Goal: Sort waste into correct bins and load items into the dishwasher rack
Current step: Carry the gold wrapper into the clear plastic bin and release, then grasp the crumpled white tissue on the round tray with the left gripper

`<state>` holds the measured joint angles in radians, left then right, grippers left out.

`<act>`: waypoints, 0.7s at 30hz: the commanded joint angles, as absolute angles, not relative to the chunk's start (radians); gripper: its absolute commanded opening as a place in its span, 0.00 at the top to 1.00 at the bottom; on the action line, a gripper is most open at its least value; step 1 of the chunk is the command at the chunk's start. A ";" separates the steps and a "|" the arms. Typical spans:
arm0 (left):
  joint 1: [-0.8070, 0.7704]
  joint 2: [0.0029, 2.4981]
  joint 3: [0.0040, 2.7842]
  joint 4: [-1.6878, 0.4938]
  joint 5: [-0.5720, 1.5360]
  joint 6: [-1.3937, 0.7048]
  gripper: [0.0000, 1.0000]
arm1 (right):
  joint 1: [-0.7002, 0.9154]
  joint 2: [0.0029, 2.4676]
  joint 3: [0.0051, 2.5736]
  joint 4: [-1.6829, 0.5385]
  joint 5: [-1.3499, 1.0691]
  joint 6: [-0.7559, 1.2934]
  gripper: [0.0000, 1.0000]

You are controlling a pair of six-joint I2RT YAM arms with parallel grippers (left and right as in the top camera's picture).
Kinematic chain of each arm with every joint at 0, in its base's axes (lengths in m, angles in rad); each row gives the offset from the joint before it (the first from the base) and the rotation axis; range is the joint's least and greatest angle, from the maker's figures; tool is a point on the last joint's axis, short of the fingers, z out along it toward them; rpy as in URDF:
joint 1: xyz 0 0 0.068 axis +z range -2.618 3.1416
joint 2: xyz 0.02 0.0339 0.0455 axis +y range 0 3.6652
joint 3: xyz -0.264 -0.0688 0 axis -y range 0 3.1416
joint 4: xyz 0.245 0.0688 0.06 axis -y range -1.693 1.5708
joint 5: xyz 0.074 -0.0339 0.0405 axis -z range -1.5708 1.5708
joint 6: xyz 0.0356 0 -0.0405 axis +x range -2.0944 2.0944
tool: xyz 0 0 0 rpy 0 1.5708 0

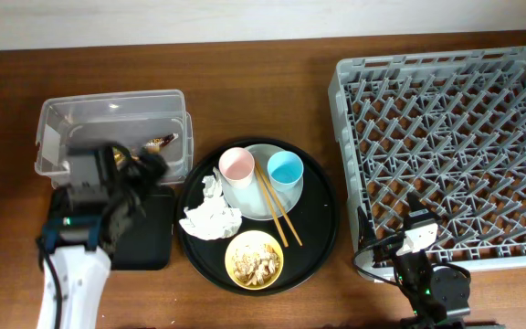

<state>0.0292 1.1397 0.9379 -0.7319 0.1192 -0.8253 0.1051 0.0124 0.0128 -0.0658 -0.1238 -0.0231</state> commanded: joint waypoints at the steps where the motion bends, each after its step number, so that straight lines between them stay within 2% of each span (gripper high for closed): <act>1: -0.047 1.096 0.936 -0.918 0.195 -0.810 0.01 | 0.111 0.006 0.006 -0.067 -0.123 -0.017 0.01; 3: -0.101 1.098 0.932 -0.997 0.192 -0.816 0.02 | 0.111 0.006 0.006 -0.068 -0.123 -0.017 0.01; 6: -0.202 1.099 0.910 -1.022 0.139 -0.887 0.11 | 0.111 0.006 0.006 -0.068 -0.122 -0.017 0.01; 8: -0.270 1.101 0.886 -1.003 0.062 -0.993 0.23 | 0.111 0.006 0.006 -0.068 -0.122 -0.017 0.01; 10: -0.308 1.101 0.866 -0.966 0.030 -1.055 0.29 | 0.111 0.006 0.006 -0.068 -0.122 -0.017 0.01; 13: -0.352 1.113 0.839 -0.862 0.022 -1.107 0.30 | 0.111 0.006 0.006 -0.068 -0.122 -0.017 0.01; 15: -0.369 1.148 0.833 -0.784 0.004 -1.120 0.27 | 0.111 0.006 0.006 -0.067 -0.122 -0.017 0.01; 21: -0.371 1.294 0.833 -0.691 -0.004 -1.194 0.24 | 0.111 0.006 0.006 -0.067 -0.123 -0.017 0.01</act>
<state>-0.3676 1.2156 0.8421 -0.7170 0.0227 -1.1297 0.1051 0.0120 0.0128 -0.0658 -0.1238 -0.0231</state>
